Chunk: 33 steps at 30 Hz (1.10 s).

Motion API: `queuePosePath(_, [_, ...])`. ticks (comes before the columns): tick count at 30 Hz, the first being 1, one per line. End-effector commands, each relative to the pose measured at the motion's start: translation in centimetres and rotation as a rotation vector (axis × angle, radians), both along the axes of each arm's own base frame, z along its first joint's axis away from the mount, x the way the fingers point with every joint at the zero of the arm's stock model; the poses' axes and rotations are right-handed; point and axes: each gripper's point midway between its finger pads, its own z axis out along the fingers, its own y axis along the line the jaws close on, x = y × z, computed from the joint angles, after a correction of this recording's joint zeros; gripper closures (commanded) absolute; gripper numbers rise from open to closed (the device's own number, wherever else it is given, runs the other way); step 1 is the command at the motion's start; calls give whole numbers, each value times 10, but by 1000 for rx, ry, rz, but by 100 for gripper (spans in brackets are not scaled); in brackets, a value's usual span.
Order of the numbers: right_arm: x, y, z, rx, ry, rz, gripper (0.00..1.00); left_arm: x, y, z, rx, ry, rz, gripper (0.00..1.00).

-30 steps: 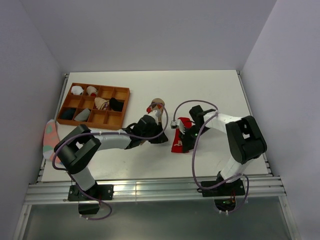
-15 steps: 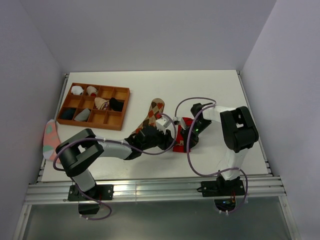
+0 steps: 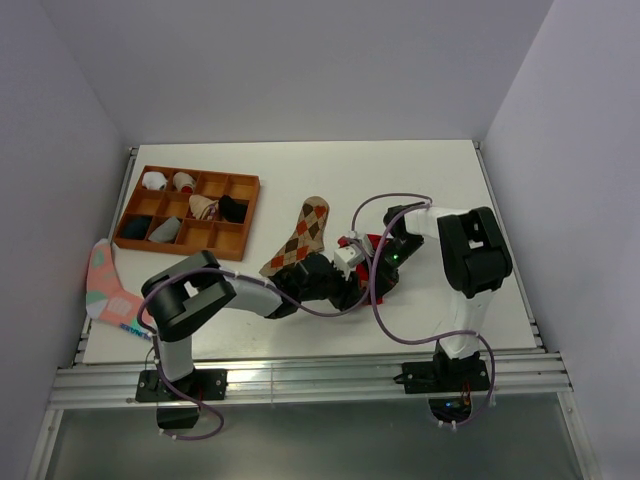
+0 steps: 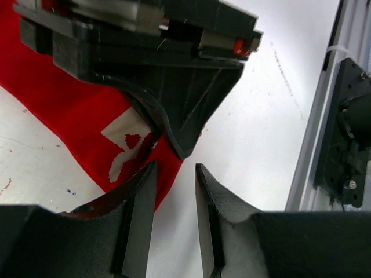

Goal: Roll the socks
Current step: Roll the sock at the center of the board.

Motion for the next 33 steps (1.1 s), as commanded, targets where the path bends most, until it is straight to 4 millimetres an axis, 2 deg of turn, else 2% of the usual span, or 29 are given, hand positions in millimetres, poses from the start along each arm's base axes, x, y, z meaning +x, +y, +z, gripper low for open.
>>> queuePosePath(1, [9, -3, -1, 1, -23, 12, 93, 0, -14, 7, -28, -33, -41, 62])
queuePosePath(7, [10, -6, -3, -4, -16, 16, 93, 1, -13, -7, 3, -32, -28, 60])
queuePosePath(14, [10, -9, -1, 2, -5, 23, 93, 5, -12, -18, 81, -77, -3, 52])
queuePosePath(20, [6, -11, 3, 17, 29, 45, 94, 1, -12, -31, 134, -87, -11, 52])
queuePosePath(27, [8, -14, 7, 27, 37, 54, 93, 5, -12, -41, 195, -115, -1, 52])
queuePosePath(28, [8, -15, 8, 27, 38, 53, 93, 7, -10, -43, 207, -119, 11, 56])
queuePosePath(33, [10, -15, 13, 36, 32, 48, 93, 7, -8, -54, 257, -124, 15, 60])
